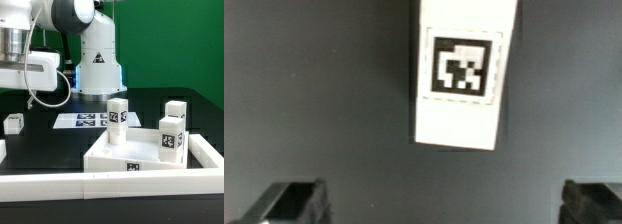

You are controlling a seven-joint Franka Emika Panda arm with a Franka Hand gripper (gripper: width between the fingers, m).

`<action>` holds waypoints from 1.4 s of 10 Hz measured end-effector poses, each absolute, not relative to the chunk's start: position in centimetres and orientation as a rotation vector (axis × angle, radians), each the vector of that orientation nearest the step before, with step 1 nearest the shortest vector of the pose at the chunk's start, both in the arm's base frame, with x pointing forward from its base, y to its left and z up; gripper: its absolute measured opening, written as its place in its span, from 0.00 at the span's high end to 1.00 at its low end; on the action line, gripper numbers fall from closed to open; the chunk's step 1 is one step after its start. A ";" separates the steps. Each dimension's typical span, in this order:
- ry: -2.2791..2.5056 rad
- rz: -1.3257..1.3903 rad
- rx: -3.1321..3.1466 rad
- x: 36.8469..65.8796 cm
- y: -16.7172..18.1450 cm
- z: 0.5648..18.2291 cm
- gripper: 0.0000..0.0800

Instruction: Assemble square table

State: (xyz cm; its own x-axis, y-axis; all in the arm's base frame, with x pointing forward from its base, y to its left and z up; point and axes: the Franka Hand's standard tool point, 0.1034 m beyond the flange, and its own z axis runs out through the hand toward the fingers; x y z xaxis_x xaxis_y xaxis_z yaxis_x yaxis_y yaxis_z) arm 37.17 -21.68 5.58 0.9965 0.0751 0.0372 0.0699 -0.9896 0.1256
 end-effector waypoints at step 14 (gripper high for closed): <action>0.090 -0.903 3.044 37.5 -19.6 3.8 0.19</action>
Offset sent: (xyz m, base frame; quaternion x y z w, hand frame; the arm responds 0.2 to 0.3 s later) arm -0.0008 -0.0094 -0.0020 0.0169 -0.1381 -0.0115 0.9902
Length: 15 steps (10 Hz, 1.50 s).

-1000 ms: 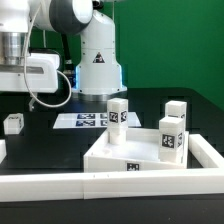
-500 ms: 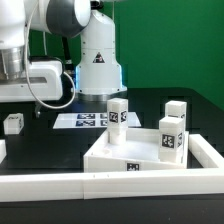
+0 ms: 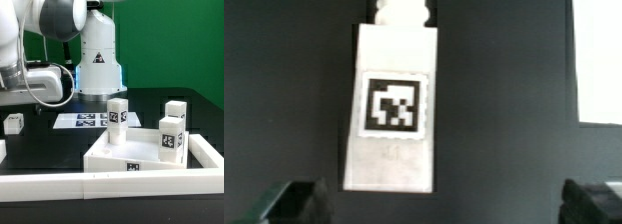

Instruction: Assemble square table

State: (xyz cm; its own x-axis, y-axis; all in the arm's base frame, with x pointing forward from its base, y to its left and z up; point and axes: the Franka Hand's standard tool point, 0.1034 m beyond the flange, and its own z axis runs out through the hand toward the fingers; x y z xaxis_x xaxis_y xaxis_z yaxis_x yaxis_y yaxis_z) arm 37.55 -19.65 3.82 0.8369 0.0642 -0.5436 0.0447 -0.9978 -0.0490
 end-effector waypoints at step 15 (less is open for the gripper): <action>-0.139 1.240 -2.954 34.4 -21.7 1.1 0.19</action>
Offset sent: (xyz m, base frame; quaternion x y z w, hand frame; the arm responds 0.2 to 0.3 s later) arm -0.0165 -0.0507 0.0129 -0.1307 -0.1593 -0.0102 0.9785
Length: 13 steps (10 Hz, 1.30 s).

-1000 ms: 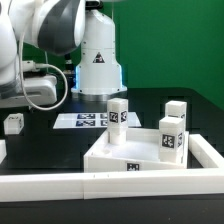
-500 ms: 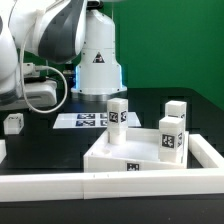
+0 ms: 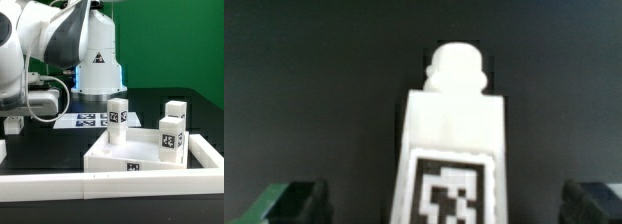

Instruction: Assemble square table

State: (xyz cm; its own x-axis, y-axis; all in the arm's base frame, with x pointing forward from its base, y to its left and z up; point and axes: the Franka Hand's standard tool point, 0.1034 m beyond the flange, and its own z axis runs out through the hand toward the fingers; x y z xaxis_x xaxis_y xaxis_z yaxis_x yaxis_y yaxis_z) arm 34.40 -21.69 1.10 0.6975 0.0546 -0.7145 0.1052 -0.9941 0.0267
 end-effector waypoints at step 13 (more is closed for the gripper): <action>0.150 -1.226 2.820 34.1 -21.1 1.0 0.64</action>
Offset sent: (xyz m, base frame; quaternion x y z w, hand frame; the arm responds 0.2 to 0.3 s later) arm -0.0110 -0.0020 0.0063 0.0037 -0.0169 0.0198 0.9997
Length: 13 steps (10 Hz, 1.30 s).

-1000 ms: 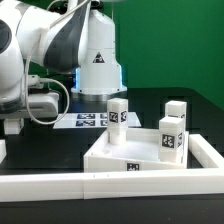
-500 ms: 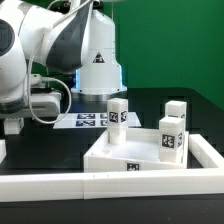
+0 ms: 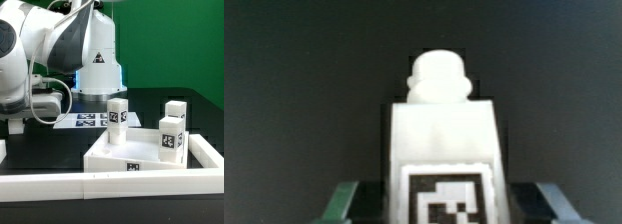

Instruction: Assemble square table

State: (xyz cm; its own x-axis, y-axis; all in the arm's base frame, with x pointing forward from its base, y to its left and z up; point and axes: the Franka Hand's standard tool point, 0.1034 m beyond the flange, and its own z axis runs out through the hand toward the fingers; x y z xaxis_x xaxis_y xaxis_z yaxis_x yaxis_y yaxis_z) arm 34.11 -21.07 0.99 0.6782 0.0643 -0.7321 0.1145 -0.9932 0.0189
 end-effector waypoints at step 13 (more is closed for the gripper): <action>0.185 -0.901 3.041 38.8 -16.9 6.4 0.64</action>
Offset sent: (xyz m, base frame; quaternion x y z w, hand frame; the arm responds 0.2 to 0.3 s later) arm 0.0105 0.0248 0.0303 0.0570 0.0236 -0.0534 0.9967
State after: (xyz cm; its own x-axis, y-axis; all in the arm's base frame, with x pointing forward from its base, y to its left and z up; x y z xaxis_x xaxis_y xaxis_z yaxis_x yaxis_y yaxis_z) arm 38.77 -16.85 6.38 0.8324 0.1211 -0.5408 0.1013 -0.9926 -0.0665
